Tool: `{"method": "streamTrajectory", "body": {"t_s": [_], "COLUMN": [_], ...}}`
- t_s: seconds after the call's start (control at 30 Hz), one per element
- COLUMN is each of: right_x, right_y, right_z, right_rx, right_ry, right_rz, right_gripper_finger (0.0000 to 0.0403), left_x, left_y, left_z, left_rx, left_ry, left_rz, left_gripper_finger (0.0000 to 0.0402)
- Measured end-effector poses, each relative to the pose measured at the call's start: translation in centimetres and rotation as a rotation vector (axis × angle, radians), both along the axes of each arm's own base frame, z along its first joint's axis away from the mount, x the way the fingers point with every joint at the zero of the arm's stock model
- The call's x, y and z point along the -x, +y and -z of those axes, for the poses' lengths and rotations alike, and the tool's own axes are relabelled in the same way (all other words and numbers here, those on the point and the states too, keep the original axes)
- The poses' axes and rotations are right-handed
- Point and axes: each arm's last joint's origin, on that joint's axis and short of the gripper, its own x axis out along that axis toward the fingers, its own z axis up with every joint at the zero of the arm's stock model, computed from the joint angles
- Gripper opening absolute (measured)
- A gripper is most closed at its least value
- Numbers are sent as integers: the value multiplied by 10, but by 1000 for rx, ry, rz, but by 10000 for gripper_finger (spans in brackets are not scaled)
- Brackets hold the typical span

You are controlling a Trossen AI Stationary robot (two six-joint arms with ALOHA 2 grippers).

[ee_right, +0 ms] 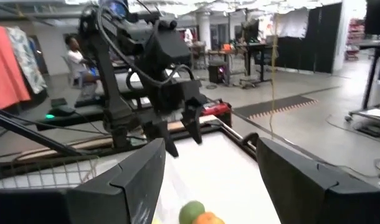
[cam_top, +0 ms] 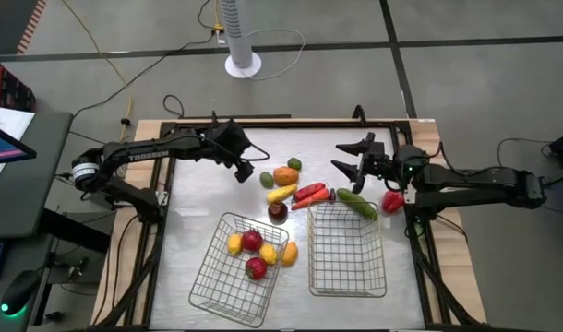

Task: Sort produce into baskets
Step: Put the bottom green lime into the left wire basket

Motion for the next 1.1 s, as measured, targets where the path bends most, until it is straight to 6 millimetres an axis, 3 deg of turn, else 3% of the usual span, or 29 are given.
{"method": "streamTrajectory", "body": {"t_s": [0.17,0.3,0.5,0.83,1.1], "right_x": [0,0,0,0,0], "right_y": [2,2,2,2,2], "right_z": [-6,-6,-6,-6,-6], "right_rx": [15,13,21,34,32], "right_ry": [-58,-65,-62,-58,-59], "right_rz": [-54,-61,-64,-61,-61], "right_gripper_finger": [281,281,281,281,281], "left_x": [-24,-42,-55,-63,-68], "left_y": [-4,-7,-6,-2,-3], "left_z": [24,58,91,88,92], "left_rx": [14,85,113,-29,-38], "left_ry": [13,76,200,176,82], "left_rz": [66,118,183,208,280], "left_gripper_finger": [326,326,326,326,326]}}
